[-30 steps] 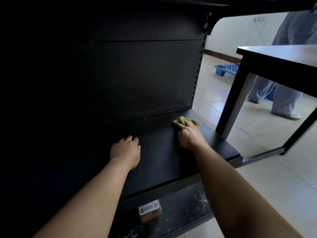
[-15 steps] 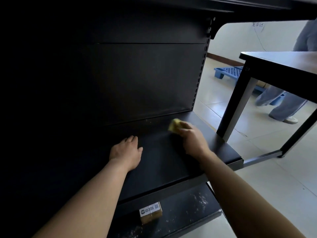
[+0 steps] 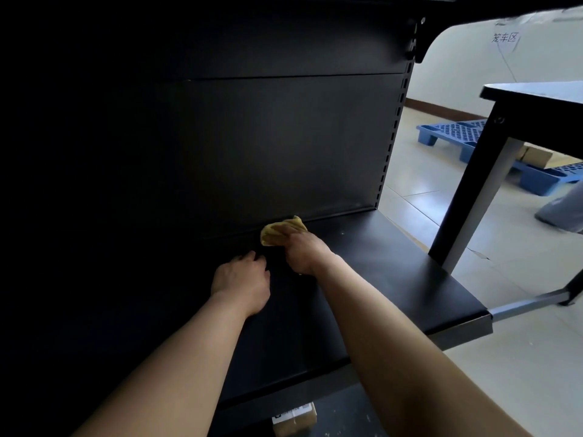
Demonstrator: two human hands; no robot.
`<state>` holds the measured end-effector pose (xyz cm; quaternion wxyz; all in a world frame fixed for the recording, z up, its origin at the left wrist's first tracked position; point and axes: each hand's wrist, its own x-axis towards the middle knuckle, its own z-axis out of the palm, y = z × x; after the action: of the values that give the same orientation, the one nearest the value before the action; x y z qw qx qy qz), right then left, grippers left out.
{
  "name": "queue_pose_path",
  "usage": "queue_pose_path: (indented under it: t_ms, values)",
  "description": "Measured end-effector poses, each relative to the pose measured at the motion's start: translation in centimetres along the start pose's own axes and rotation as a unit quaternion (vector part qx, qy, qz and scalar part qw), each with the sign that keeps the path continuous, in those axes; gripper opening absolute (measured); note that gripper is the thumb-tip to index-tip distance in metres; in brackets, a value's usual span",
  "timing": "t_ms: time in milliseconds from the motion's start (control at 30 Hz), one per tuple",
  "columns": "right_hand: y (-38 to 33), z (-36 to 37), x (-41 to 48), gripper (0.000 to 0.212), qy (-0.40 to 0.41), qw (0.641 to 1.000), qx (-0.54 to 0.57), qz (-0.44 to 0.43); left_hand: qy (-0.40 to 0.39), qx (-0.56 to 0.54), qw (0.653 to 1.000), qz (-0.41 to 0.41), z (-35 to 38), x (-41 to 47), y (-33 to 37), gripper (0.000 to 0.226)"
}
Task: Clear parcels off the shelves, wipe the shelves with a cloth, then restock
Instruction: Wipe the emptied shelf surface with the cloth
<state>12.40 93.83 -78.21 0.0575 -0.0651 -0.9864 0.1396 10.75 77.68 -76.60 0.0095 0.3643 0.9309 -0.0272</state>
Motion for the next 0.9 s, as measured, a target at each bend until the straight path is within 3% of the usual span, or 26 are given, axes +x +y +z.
queue_pose_path:
  t_ms: [200,367,467,667,900]
  values:
    - [3.6,-0.7,1.1,0.059,0.029,0.992,0.037,0.120,-0.035,0.062,0.997,-0.014,-0.5,1.0,2.1,0.048]
    - [8.5,-1.8,-0.6,0.048,0.111,0.979,0.043,0.165,-0.039,0.082,0.995,-0.029,-0.2,1.3,2.9,0.050]
    - [11.9,-3.1,-2.0,0.048,0.111,0.973,-0.058,0.196,-0.033,0.094,0.995,-0.027,0.2,1.3,2.9,0.050]
    - [14.8,-3.6,-3.3,0.041,0.112,0.926,0.012,0.361,-0.041,0.113,0.992,-0.032,0.4,1.5,2.9,0.054]
    - [13.9,-4.1,-6.7,0.048,0.105,0.906,0.010,0.410,-0.042,0.100,0.993,-0.044,0.6,1.6,3.0,0.056]
